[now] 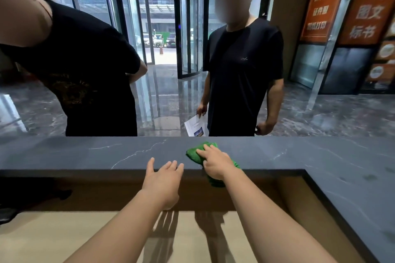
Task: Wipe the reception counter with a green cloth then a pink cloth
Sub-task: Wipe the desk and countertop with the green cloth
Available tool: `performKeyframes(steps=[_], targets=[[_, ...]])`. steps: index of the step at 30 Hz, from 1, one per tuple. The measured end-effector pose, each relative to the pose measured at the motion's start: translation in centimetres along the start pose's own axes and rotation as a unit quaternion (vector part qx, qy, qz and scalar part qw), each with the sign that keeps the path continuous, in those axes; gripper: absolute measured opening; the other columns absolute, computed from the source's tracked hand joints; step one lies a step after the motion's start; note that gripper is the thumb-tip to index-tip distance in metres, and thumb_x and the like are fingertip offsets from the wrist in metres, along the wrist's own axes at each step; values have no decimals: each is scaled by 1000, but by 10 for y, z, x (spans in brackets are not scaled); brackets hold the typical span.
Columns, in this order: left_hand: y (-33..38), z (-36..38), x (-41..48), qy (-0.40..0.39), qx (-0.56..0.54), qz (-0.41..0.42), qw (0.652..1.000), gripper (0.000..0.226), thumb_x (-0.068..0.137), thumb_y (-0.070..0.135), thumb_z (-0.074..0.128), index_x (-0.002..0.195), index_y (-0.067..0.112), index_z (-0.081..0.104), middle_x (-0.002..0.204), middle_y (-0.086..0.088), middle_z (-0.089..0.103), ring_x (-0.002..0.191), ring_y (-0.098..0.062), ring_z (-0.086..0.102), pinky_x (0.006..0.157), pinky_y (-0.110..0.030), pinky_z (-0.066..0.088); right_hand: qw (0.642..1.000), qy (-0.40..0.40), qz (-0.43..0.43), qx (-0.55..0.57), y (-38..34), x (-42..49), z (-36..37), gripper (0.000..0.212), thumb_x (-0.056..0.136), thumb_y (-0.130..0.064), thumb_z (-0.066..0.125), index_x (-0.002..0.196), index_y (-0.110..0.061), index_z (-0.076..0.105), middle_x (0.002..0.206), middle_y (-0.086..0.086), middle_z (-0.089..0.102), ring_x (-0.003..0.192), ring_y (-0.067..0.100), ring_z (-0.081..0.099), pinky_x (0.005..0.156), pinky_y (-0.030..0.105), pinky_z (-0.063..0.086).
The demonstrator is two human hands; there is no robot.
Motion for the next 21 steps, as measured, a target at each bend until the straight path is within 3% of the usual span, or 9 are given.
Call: performKeyframes(steps=[11,16,21], targets=[[60,-5,21,-4,5,63,998,72,92,11,51,154,19,14,161,-1,13,148,-14,13,116,-52,-9,984,7,176,15,173,-43,-43,56,102,-10,31,154,-26,22,163,3,6,150,24,4,118,44,17],[66,-7,27,9,18,64,998,66,92,17,54,150,18,24,156,0,27,143,-16,28,116,-52,-8,978,18,208,-13,157,-33,-43,61,95,-17,54,150,-18,29,158,9,21,146,30,17,114,46,25],[71,-9,36,9,37,63,997,58,92,20,52,146,17,33,150,-2,38,136,-19,40,115,-55,-8,993,12,119,-21,91,5,-29,50,97,-14,38,147,-17,34,156,11,24,144,30,20,113,46,26]])
Point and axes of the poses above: each hand's wrist, its own x-axis towards the middle knuckle, its own z-axis out of the palm, y = z × x, the point moved 4 cm from there along x, towards the middle knuckle
